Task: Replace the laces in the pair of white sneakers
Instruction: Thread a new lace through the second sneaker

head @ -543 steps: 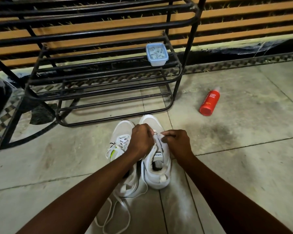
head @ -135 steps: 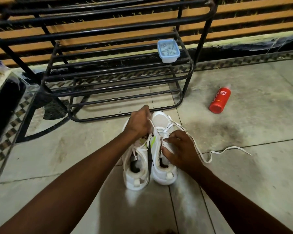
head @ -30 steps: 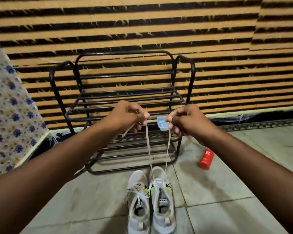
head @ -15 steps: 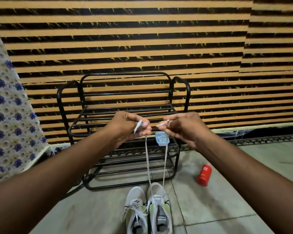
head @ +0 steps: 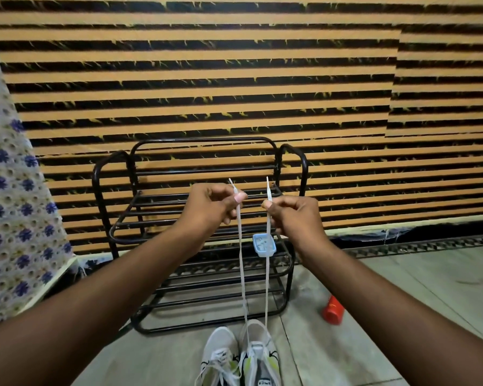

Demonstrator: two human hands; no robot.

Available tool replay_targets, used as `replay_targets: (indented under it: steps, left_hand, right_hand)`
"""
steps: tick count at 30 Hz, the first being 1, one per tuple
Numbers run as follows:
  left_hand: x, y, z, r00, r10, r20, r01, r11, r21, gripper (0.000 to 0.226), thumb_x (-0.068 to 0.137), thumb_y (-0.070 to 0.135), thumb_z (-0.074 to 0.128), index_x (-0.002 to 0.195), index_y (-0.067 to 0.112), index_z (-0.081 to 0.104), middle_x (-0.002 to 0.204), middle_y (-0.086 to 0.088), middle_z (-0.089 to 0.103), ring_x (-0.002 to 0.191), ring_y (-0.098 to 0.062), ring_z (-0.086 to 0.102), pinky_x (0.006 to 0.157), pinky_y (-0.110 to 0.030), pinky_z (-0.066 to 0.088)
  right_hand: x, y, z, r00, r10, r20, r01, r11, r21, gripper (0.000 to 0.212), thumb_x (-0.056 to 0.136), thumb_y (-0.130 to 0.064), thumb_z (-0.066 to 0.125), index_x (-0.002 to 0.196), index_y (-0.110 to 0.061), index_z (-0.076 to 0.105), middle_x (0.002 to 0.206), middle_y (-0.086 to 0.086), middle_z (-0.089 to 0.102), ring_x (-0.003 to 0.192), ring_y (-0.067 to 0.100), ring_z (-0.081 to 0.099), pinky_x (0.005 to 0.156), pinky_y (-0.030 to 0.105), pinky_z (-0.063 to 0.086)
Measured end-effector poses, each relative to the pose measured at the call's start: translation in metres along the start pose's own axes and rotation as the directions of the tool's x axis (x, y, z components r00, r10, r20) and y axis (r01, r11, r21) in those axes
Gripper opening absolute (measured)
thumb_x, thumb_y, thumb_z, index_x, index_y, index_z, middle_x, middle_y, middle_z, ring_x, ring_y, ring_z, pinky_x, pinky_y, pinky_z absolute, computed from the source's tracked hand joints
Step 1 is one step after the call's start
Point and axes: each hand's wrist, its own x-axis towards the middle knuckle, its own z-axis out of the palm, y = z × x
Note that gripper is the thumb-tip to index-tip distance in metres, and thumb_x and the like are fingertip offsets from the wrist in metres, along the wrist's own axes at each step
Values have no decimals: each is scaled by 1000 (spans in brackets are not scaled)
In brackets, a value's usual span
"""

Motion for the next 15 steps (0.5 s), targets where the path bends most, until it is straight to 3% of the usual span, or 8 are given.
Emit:
replay_targets:
  steps: [4, 8, 11, 15]
  left_hand:
    - [3, -1, 4, 999, 28, -41, -28, 1000, 9, 15, 98, 19, 66, 100, 11, 78, 75, -3, 67, 64, -13, 56, 57, -24, 48]
    - [4, -3, 8, 996, 36, -78, -37, 999, -21, 13, 97, 17, 67, 100, 12, 78, 67, 4, 66, 58, -7, 55, 53, -21, 47]
    - [4, -1, 9, 991, 56, -122, -62, 997, -51, 8, 92, 12, 73, 97, 7, 75, 75, -1, 72, 62, -8, 62, 51, -21, 49]
    - [2, 1, 12, 990, 60, -131, -65, 997, -36, 8, 93, 12, 71, 95, 6, 76, 85, -6, 72, 68, -10, 63, 52, -23, 50]
  right_hand:
    - [0, 1, 7, 996, -84, -20, 85, 996, 14, 9, 90, -23, 74, 82, -22, 77, 70, 0, 72, 66, 11, 65, 62, 28, 52]
    - [3, 0, 13, 987, -154, -56, 157, 986, 56, 4, 88, -21, 76, 89, -24, 78, 81, -2, 75, 78, 17, 71, 69, 30, 59]
    - [5, 1, 16, 980, -183, -73, 189, 979, 80, 6, 88, -21, 76, 91, -25, 78, 83, -6, 76, 77, 10, 72, 65, 21, 57]
    - [7, 1, 18, 978, -185, -99, 193, 978, 84, 5, 88, -22, 76, 92, -24, 78, 86, -7, 75, 79, 9, 71, 69, 24, 58]
